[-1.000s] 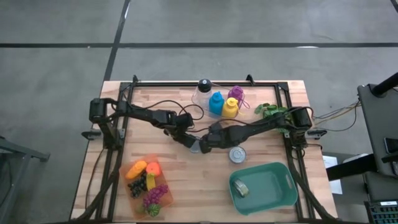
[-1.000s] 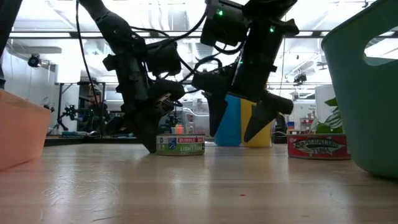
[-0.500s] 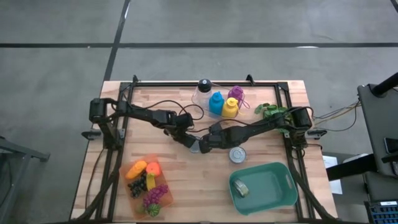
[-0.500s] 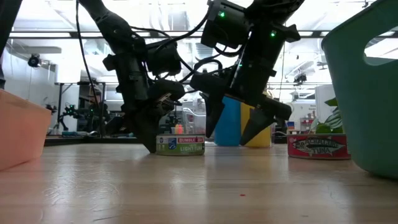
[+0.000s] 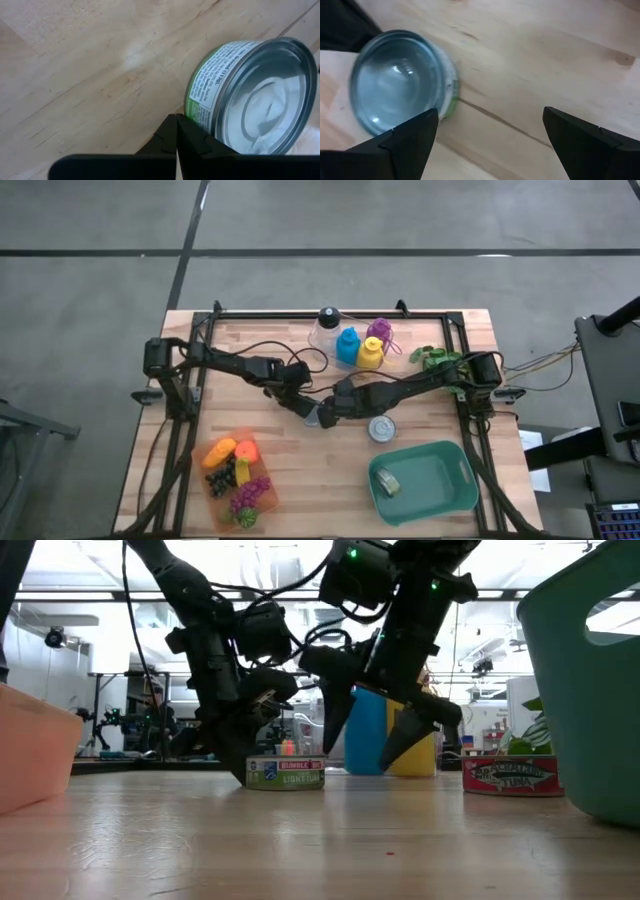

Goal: Pick & Place Food Item
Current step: Put the green tuna can into the green bin

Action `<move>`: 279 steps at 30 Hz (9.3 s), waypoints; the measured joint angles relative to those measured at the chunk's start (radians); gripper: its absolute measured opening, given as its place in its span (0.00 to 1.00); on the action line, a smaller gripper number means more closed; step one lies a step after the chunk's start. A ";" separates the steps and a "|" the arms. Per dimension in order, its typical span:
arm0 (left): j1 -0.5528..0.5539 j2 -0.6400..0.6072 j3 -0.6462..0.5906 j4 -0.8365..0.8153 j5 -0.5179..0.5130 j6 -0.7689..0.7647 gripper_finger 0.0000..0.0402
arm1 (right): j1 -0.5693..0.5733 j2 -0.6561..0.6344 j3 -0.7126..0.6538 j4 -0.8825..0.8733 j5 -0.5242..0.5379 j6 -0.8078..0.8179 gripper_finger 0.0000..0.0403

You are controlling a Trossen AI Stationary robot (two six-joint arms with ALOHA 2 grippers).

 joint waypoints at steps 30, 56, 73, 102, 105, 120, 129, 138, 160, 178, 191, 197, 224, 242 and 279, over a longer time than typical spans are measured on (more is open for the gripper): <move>0.000 0.000 0.000 0.001 0.000 0.004 0.00 | -0.003 0.000 -0.012 0.055 0.011 -0.030 0.89; 0.000 0.002 -0.001 0.044 0.008 0.003 0.00 | -0.006 -0.005 -0.069 0.070 0.014 0.008 0.89; 0.001 0.004 -0.002 0.065 0.027 0.003 0.00 | -0.007 -0.003 -0.072 0.071 0.010 0.007 0.89; -0.001 0.002 -0.005 0.114 0.203 -0.053 0.00 | -0.007 -0.003 -0.110 0.066 0.009 0.045 0.89; -0.001 0.002 -0.002 0.126 0.208 -0.054 0.00 | -0.007 -0.003 -0.113 0.064 0.007 0.056 0.89; -0.002 0.002 0.000 0.146 0.226 -0.060 0.00 | -0.007 -0.033 -0.093 0.069 0.023 -0.005 0.89; 0.000 0.004 -0.003 0.147 0.216 -0.056 0.00 | -0.006 -0.057 -0.056 -0.111 0.045 0.029 0.89; 0.000 0.005 -0.004 0.140 0.178 -0.053 0.00 | -0.005 -0.083 -0.028 -0.107 0.091 0.033 0.89; 0.000 0.006 -0.005 0.142 0.201 -0.110 0.00 | 0.072 -0.130 -0.125 -0.225 0.122 -0.130 0.89; 0.001 0.006 -0.005 0.146 0.201 -0.106 0.00 | 0.278 -0.574 -0.623 0.334 0.497 -0.324 0.89; 0.001 0.007 -0.005 0.150 0.175 -0.149 0.00 | 0.254 -0.575 -0.922 1.028 0.490 -0.499 0.89; 0.001 0.007 -0.005 0.154 0.171 -0.159 0.00 | 0.254 -0.550 -0.923 1.025 0.490 -0.387 0.89; 0.001 0.007 -0.005 0.158 0.130 -0.158 0.00 | 0.198 -0.174 -0.719 1.013 0.514 -0.691 0.89; 0.001 0.007 -0.005 0.158 0.093 -0.163 0.00 | 0.133 -0.105 -0.675 1.015 0.445 -0.674 0.89; 0.001 0.007 -0.005 0.256 0.149 -0.166 0.00 | 0.122 -0.109 -0.662 0.992 0.290 -0.844 0.89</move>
